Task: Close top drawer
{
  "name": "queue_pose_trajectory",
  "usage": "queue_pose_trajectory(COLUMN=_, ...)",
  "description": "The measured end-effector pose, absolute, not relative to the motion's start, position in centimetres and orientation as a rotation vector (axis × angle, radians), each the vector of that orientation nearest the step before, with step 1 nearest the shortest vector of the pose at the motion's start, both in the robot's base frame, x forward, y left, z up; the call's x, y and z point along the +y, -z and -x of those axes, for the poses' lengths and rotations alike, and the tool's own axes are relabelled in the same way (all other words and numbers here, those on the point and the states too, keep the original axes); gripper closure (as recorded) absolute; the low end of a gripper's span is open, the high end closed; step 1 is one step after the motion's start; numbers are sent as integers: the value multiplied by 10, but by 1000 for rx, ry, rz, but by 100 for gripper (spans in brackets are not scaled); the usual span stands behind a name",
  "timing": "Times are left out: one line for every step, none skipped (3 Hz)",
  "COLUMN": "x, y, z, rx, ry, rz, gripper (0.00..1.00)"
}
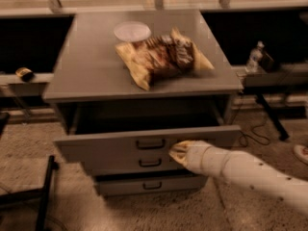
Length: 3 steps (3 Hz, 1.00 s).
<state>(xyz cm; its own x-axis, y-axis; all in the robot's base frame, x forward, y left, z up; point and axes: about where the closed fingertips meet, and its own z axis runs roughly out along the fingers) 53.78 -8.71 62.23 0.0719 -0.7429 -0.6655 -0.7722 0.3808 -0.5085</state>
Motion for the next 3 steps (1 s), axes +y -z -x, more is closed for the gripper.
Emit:
queue_pose_trajectory(x=-82, y=-621, z=-562, rx=1667, ry=-45, rz=1335, gripper=100)
queue_pose_trajectory(x=-86, y=-618, z=-587, rx=1692, ry=-54, rz=1290, gripper=100)
queue_pose_trajectory(x=-85, y=-618, z=-589, rx=1693, ry=-52, rz=1289, gripper=100)
